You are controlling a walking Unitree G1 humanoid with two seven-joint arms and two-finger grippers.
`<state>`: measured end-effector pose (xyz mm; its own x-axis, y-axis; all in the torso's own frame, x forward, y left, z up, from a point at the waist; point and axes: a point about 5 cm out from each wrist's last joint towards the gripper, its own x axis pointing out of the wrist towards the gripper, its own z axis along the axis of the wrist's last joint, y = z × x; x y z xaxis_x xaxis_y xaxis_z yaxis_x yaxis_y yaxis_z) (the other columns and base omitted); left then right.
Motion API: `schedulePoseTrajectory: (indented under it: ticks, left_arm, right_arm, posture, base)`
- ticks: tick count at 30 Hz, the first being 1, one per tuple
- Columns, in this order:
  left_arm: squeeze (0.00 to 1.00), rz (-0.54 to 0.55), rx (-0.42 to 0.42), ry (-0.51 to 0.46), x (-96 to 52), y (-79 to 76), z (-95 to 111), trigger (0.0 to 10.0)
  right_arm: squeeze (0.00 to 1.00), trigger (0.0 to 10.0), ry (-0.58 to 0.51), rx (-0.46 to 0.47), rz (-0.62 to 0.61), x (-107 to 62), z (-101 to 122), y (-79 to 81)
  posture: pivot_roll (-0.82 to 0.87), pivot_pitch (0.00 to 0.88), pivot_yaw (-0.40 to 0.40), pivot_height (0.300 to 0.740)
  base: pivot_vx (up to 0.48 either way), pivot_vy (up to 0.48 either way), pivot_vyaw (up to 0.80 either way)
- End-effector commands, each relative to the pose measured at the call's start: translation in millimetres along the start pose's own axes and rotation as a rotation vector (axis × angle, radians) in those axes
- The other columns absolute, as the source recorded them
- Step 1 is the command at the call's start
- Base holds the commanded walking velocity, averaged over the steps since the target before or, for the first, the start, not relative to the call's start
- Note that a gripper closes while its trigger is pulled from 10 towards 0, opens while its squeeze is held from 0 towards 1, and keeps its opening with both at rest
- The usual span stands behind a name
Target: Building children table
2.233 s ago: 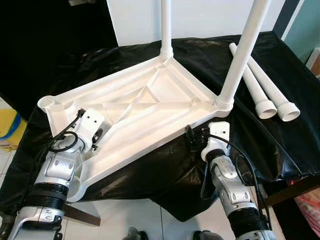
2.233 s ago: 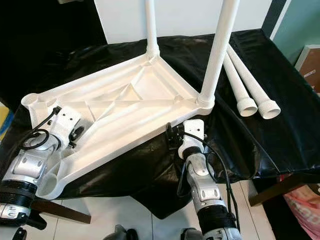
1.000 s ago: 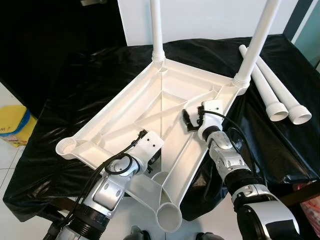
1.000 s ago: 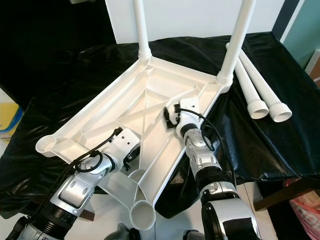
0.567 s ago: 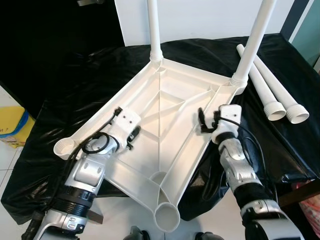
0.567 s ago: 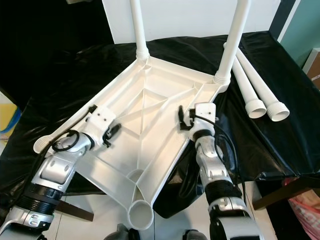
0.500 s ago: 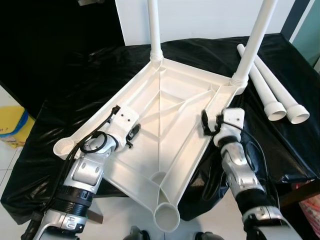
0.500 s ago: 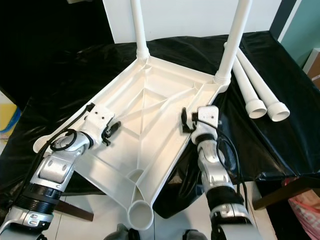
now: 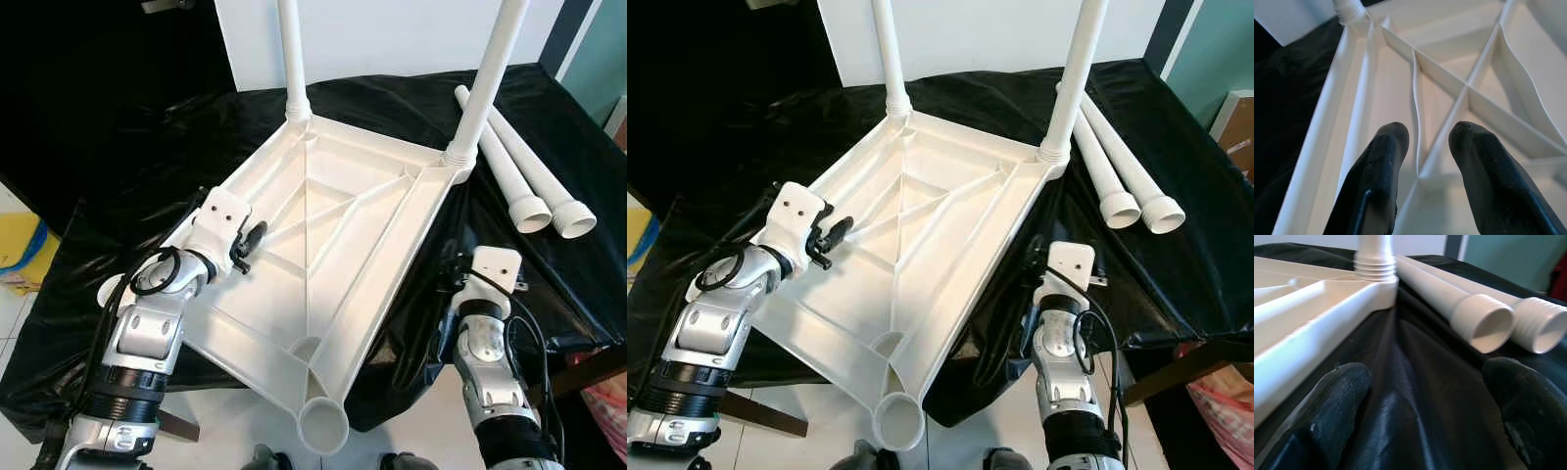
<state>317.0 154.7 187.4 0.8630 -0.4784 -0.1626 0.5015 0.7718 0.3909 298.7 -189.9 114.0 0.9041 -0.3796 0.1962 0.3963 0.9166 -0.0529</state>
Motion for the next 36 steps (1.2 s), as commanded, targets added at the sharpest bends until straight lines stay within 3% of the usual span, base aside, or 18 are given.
schedulePoseTrajectory:
  ticks: [1, 5, 15, 24, 36]
  left_arm:
    - [0.00, -0.026, 0.014, 0.026, -2.4, -3.0, -4, 10.0]
    - [0.00, -0.094, 0.120, 0.142, -9.7, -9.6, -22, 10.0]
    - [0.00, -0.146, 0.173, 0.229, -16.9, -19.5, -37, 10.0]
    - [0.00, -0.177, 0.179, 0.224, -18.9, -25.5, -34, 10.0]
    - [0.00, -0.268, 0.150, 0.184, -19.1, -50.8, -24, 10.0]
  right_arm:
    - [0.00, 10.0, 0.040, 0.012, -0.029, 0.2, -6, -1.5]
    - [0.00, 10.0, 0.077, 0.051, -0.002, 11.7, -6, 2.0]
    - [0.00, 10.0, 0.117, 0.105, 0.165, 40.9, 2, 12.6]
    - [0.00, 10.0, 0.142, 0.105, 0.265, 53.1, 4, 19.3]
    - [0.00, 10.0, 0.178, 0.100, 0.425, 68.3, 10, 39.4]
  posture:
    - [-0.06, 0.109, 0.044, 0.740]
    - [-0.05, 0.119, 0.037, 0.740]
    - [-0.04, 0.121, 0.031, 0.740]
    - [-0.04, 0.124, 0.026, 0.740]
    - [-0.03, 0.135, 0.026, 0.740]
  base:
    - [0.000, 0.000, 0.00]
    - [0.000, 0.000, 0.00]
    - [0.000, 0.000, 0.00]
    - [0.000, 0.000, 0.00]
    - [0.000, 0.000, 0.00]
